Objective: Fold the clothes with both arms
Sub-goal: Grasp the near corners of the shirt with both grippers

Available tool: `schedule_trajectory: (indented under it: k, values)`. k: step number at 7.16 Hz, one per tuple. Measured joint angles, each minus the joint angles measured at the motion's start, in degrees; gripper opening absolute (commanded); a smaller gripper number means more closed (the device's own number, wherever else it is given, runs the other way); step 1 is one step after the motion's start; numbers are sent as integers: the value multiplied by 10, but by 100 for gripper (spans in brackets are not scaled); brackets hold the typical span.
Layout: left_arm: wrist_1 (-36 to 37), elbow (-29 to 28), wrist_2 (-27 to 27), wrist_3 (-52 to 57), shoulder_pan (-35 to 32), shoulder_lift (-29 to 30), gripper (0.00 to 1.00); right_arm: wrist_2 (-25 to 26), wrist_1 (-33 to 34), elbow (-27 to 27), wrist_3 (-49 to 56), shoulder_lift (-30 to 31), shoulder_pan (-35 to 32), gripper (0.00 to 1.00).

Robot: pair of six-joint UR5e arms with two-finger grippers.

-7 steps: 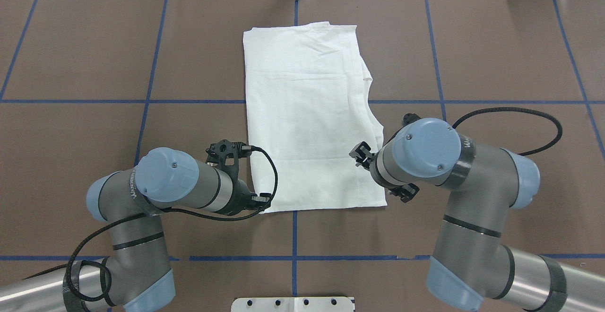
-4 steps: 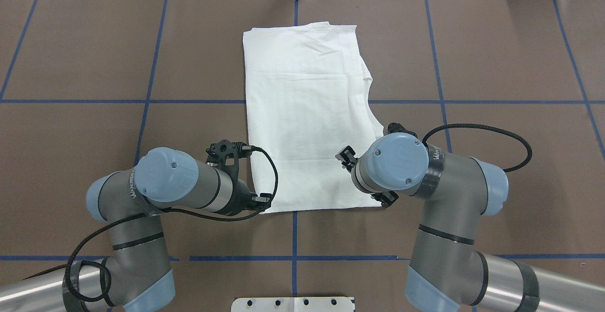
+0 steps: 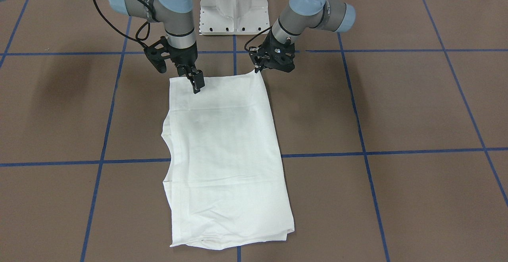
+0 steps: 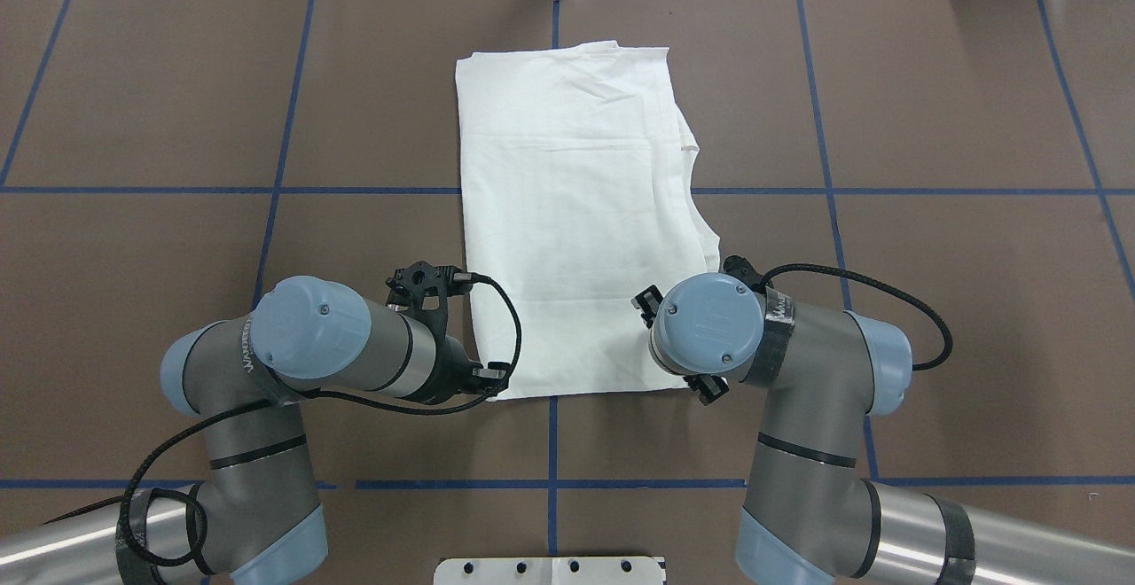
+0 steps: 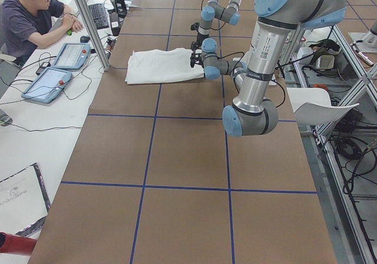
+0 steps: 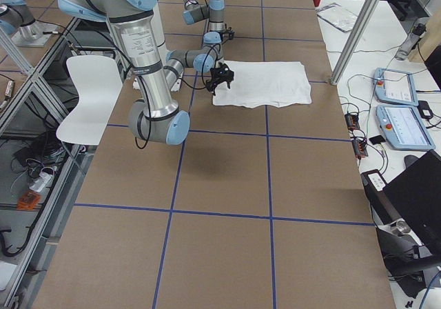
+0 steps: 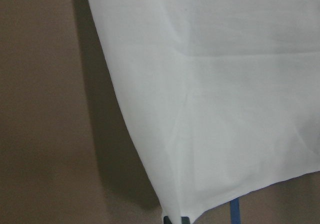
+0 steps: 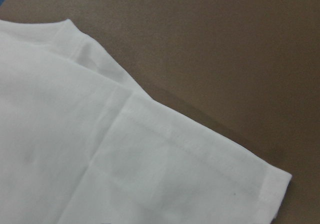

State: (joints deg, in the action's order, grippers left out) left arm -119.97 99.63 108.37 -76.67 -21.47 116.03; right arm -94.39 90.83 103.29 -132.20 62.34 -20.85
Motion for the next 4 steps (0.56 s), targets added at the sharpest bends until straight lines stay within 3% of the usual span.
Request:
schedule_trajectory:
  k: [4]
  values:
    - [0,1,0,0,0,0,0,4,2,-8,-11,-3,2,96]
